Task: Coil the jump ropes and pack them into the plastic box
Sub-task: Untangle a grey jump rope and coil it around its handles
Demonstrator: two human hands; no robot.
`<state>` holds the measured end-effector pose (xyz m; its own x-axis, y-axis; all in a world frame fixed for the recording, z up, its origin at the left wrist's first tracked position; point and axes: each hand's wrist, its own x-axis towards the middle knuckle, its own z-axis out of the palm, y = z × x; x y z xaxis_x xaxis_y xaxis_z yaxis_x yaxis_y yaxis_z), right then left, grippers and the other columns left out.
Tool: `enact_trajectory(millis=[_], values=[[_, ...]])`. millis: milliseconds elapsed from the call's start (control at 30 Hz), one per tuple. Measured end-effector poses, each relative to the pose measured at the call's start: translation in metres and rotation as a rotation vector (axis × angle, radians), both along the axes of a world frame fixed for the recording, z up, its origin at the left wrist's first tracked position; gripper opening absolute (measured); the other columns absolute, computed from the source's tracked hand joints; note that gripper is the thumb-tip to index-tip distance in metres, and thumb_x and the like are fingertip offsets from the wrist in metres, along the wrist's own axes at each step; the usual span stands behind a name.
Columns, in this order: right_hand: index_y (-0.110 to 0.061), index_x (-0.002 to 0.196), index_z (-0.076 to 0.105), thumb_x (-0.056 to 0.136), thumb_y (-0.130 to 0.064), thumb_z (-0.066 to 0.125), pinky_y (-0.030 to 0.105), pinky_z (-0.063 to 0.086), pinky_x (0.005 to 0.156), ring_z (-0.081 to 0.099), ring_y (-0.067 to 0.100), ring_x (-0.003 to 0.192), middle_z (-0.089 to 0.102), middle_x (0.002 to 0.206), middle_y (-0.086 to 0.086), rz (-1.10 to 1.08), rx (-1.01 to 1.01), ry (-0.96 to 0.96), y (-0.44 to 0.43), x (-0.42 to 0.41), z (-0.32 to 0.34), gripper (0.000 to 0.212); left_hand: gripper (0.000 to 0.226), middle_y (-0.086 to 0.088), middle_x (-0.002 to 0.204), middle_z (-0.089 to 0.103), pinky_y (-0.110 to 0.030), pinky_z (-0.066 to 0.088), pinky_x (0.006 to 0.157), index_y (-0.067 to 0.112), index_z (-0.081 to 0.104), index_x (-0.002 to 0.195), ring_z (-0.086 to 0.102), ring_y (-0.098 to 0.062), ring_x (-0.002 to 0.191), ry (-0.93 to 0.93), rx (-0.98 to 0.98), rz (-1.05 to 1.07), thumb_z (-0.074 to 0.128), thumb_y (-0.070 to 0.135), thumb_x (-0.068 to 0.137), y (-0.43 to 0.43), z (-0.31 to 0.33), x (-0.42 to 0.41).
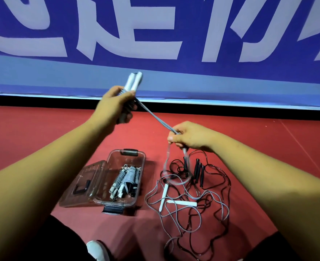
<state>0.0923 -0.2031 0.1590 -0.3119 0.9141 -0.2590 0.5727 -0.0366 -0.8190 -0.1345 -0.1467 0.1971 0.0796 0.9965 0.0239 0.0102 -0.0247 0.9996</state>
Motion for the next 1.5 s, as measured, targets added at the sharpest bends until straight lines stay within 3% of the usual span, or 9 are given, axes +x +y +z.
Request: enact_trajectory(millis=[167, 367, 567, 667, 800, 967, 1167, 1333, 1500], values=[[-0.006, 0.087, 0.059, 0.101, -0.014, 0.049, 0.024, 0.036, 0.047, 0.037, 0.013, 0.045, 0.038, 0.055, 0.001, -0.140, -0.043, 0.126, -0.009, 0.009, 0.003, 0.018, 0.022, -0.015, 0.076, 0.064, -0.018, 0.030, 0.038, 0.017, 0.048, 0.097, 0.051, -0.018, 0.040, 0.330, 0.013, 0.038, 0.068, 0.023, 0.092, 0.016, -0.015, -0.043], [-0.011, 0.095, 0.067, 0.099, -0.024, 0.053, 0.023, 0.025, 0.045, 0.029, 0.014, 0.046, 0.036, 0.056, 0.001, -0.011, -0.024, 0.058, -0.015, -0.011, 0.021, 0.019, 0.035, -0.009, 0.077, 0.066, -0.023, 0.035, 0.035, 0.011, 0.045, 0.103, 0.067, -0.026, 0.053, 0.777, 0.077, -0.019, 0.075, 0.021, 0.087, 0.028, -0.034, -0.058], [-0.008, 0.085, 0.072, 0.098, -0.020, 0.056, 0.023, 0.024, 0.044, 0.027, 0.016, 0.045, 0.034, 0.052, 0.003, 0.016, 0.110, 0.117, -0.017, -0.020, 0.039, 0.024, 0.034, -0.007, 0.087, 0.068, -0.042, 0.055, 0.066, 0.023, 0.044, 0.100, 0.065, -0.029, 0.066, 1.253, 0.241, -0.118, 0.074, 0.026, 0.083, 0.030, -0.044, -0.053], [-0.013, 0.079, 0.072, 0.096, -0.022, 0.057, 0.025, 0.023, 0.046, 0.026, 0.016, 0.046, 0.035, 0.049, 0.001, -0.021, 0.246, 0.113, -0.013, -0.025, 0.044, 0.025, 0.029, -0.007, 0.091, 0.065, -0.038, 0.050, 0.067, 0.026, 0.049, 0.101, 0.057, -0.030, 0.077, 1.461, 0.249, -0.249, 0.070, 0.030, 0.081, 0.020, -0.049, -0.040], [-0.014, 0.075, 0.070, 0.096, -0.023, 0.057, 0.027, 0.023, 0.049, 0.023, 0.010, 0.040, 0.031, 0.041, -0.008, -0.160, 0.383, 0.062, -0.005, -0.022, 0.048, 0.027, 0.022, 0.007, 0.072, 0.058, -0.033, 0.051, 0.067, 0.030, 0.051, 0.075, 0.059, -0.026, 0.077, 1.542, 0.285, -0.514, 0.071, 0.039, 0.078, -0.001, -0.055, -0.014], [-0.017, 0.071, 0.066, 0.096, -0.022, 0.056, 0.025, 0.021, 0.043, 0.023, 0.007, 0.034, 0.031, 0.032, -0.010, -0.346, 0.423, 0.035, 0.005, -0.003, 0.044, 0.028, 0.048, 0.009, 0.058, 0.052, -0.030, 0.040, 0.060, 0.024, 0.053, 0.072, 0.052, -0.018, 0.061, 1.474, 0.365, -0.725, 0.064, 0.071, 0.077, -0.027, -0.053, 0.021], [-0.012, 0.075, 0.068, 0.097, -0.022, 0.055, 0.020, 0.022, 0.042, 0.029, 0.014, 0.046, 0.040, 0.050, 0.001, -0.440, 0.459, -0.102, 0.014, 0.024, 0.033, 0.027, 0.030, 0.009, 0.051, 0.049, -0.019, 0.034, 0.050, 0.025, 0.053, 0.072, 0.044, -0.001, 0.045, 1.079, 0.370, -0.840, 0.074, 0.041, 0.085, -0.043, -0.032, 0.030], [-0.008, 0.085, 0.065, 0.096, -0.018, 0.058, 0.014, 0.024, 0.036, 0.031, 0.004, 0.032, 0.041, 0.052, -0.001, -0.350, 0.307, -0.073, 0.012, 0.039, 0.014, 0.017, 0.017, 0.000, 0.064, 0.059, -0.039, 0.040, 0.051, 0.020, 0.059, 0.097, 0.046, -0.022, 0.054, 0.515, 0.098, -0.807, 0.073, 0.022, 0.089, -0.041, -0.022, 0.017], [-0.011, 0.087, 0.072, 0.099, -0.027, 0.054, 0.019, 0.022, 0.040, 0.028, 0.011, 0.040, 0.045, 0.056, 0.003, -0.145, 0.102, -0.051, 0.005, 0.034, 0.000, 0.027, 0.053, -0.016, 0.075, 0.061, -0.024, 0.035, 0.042, 0.041, 0.049, 0.136, 0.048, -0.023, 0.051, 0.358, 0.127, -0.532, 0.068, 0.020, 0.091, -0.034, -0.007, 0.009]])
